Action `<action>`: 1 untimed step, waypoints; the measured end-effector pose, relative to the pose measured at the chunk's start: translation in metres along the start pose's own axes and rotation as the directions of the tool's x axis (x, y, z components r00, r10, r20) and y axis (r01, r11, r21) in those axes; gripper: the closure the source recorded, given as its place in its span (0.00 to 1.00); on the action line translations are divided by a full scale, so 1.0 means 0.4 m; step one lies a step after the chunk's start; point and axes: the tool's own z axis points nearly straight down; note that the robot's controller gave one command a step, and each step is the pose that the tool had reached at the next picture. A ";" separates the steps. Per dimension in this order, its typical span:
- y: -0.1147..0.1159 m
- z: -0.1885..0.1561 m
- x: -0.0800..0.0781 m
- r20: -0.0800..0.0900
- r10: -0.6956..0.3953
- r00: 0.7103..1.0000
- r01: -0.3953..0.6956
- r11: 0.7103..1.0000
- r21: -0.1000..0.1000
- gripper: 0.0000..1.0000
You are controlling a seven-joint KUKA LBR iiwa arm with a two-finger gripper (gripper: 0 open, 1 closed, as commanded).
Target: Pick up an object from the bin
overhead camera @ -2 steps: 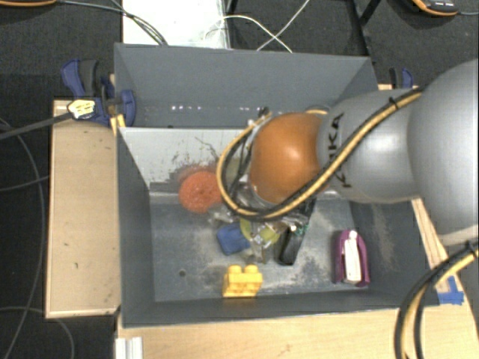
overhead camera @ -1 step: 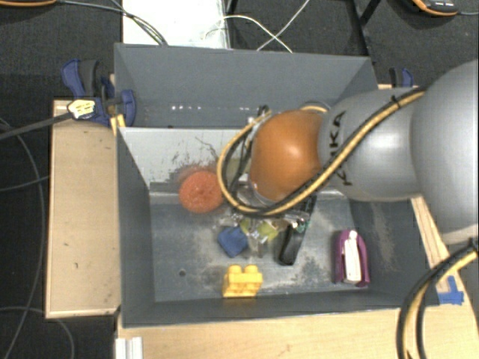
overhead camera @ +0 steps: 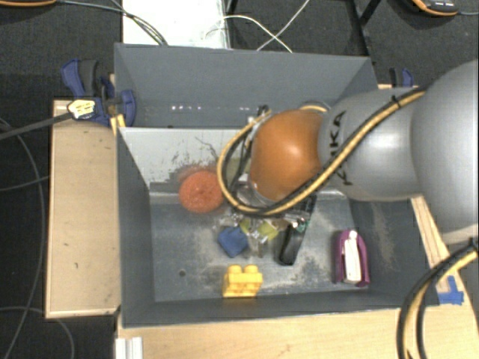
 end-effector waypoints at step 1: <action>0.002 -0.010 0.003 -0.004 -0.002 1.000 0.002 1.000 -0.002 1.00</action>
Offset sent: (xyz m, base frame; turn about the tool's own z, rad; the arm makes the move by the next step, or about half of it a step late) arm 0.0002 -0.0001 0.0507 0.0000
